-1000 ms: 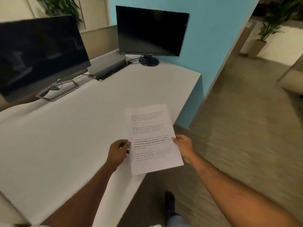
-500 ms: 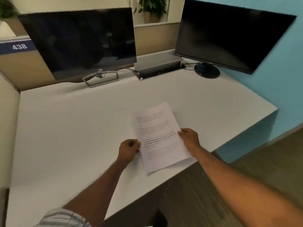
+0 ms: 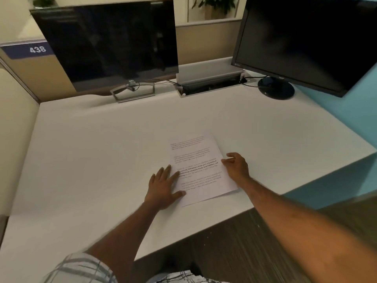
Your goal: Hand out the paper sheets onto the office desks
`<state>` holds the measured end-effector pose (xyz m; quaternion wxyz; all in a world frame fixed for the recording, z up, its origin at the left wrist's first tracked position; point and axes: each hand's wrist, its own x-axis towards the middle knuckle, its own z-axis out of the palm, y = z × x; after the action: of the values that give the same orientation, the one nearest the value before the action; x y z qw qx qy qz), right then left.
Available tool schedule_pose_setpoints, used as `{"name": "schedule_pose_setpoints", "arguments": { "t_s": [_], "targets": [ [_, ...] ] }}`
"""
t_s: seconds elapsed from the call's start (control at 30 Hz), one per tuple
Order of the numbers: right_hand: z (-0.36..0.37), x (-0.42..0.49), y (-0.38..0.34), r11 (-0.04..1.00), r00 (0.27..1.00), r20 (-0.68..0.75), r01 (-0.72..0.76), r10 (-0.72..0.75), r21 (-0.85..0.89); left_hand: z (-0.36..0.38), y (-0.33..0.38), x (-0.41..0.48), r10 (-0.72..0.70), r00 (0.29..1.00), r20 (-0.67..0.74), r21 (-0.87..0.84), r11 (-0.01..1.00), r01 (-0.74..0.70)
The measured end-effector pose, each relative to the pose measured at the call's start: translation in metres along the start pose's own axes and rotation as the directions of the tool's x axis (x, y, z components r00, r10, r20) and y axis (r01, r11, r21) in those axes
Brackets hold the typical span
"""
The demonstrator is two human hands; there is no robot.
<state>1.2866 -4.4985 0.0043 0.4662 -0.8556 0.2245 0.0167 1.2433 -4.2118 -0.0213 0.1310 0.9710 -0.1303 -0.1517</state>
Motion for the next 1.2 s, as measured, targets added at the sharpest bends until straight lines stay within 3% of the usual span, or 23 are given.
{"name": "schedule_pose_setpoints", "arguments": {
  "t_s": [0.1,0.2,0.33,0.57,0.8,0.97,1.1,1.2],
  "targets": [
    [-0.002,-0.003,0.013,0.969,0.987,0.048,0.158,-0.152,-0.191,0.001,0.002,0.001,-0.006,1.0,-0.015,0.005,1.0,0.006],
    [-0.001,-0.007,0.02,0.903,0.947,0.196,0.307,-0.256,-0.302,0.0,0.004,0.001,-0.011,1.0,-0.02,0.004,1.0,0.011],
    [0.006,-0.008,0.024,0.833,0.91,0.338,0.371,-0.239,-0.411,0.001,0.004,0.001,-0.018,0.999,-0.031,0.013,1.0,0.018],
    [0.006,-0.01,0.03,0.756,0.892,0.381,0.42,-0.243,-0.502,0.004,0.003,-0.001,-0.019,0.998,-0.063,0.031,0.999,0.021],
    [0.004,-0.012,0.018,0.764,0.903,0.375,0.39,-0.208,-0.515,0.0,0.002,-0.001,0.003,0.999,-0.045,0.032,0.999,-0.001],
    [0.016,-0.014,-0.002,0.737,0.889,0.34,0.448,-0.307,-0.506,-0.017,-0.019,-0.006,0.015,0.996,-0.089,0.02,1.0,-0.013],
    [0.053,-0.027,-0.028,0.696,0.813,0.417,0.571,-0.407,-0.435,-0.028,-0.048,-0.035,-0.085,0.984,-0.156,0.063,0.993,0.096],
    [0.088,-0.037,-0.056,0.639,0.712,0.503,0.686,-0.49,-0.348,-0.037,-0.078,-0.07,-0.231,0.948,-0.219,0.064,0.966,0.251]
  ]
}}
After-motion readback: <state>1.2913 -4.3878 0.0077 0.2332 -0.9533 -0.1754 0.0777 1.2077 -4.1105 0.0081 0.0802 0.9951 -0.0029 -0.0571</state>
